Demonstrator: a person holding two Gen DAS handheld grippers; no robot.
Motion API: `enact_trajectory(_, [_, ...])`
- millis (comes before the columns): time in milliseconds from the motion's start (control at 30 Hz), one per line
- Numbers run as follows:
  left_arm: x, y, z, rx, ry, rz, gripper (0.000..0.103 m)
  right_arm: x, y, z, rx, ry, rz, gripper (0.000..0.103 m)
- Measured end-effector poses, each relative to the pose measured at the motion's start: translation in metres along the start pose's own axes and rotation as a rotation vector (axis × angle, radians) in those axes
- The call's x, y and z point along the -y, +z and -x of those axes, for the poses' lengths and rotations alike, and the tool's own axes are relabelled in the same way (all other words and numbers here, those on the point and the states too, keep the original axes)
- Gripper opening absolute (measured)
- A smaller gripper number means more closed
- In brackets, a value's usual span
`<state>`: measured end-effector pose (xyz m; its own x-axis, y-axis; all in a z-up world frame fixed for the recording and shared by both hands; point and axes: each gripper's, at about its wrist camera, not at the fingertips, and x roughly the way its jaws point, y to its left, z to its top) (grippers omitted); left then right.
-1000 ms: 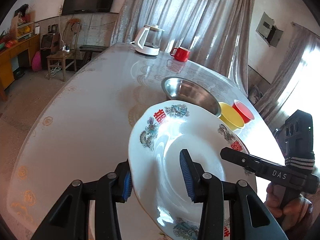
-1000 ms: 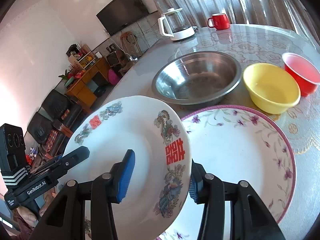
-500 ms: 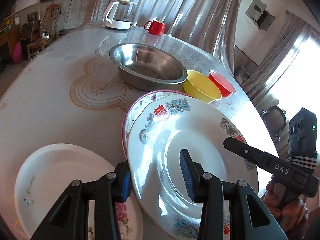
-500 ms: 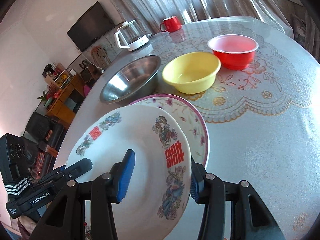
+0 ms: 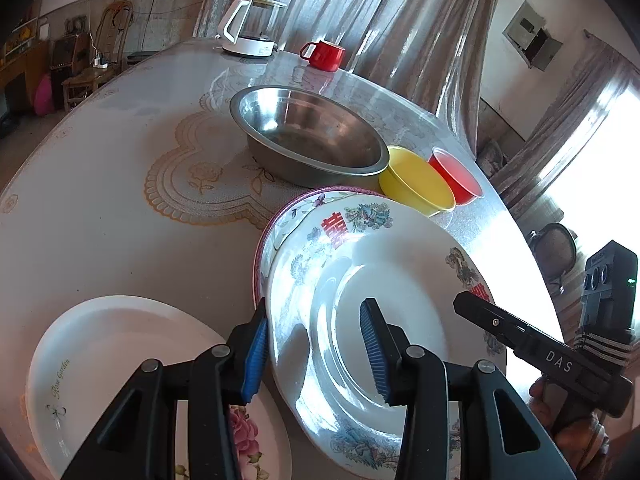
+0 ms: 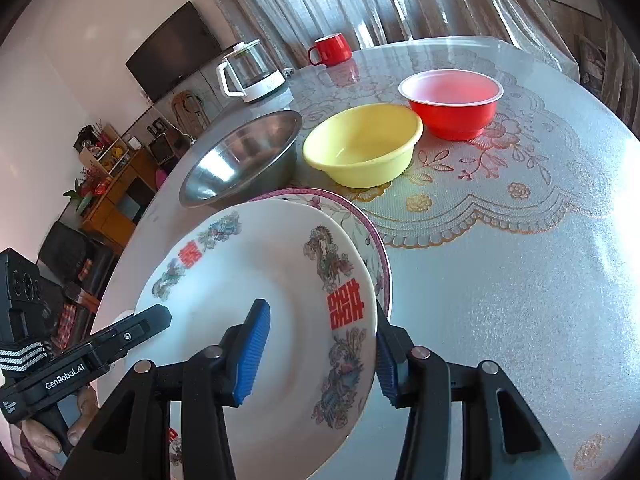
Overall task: Organize plates and bowls
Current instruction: 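Carry the red-character plate over and lower it onto the purple-floral plate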
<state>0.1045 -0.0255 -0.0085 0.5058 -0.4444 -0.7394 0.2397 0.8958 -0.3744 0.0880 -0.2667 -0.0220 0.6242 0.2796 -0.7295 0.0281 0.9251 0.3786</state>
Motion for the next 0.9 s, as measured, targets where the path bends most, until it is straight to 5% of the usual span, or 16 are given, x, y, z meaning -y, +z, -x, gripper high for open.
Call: enact_trajectory(900, [-0.001, 0.001, -0.001, 0.017, 0.018, 0.006, 0.051, -0.012, -0.002, 0.012, 0.051, -0.120, 0.079, 0.050])
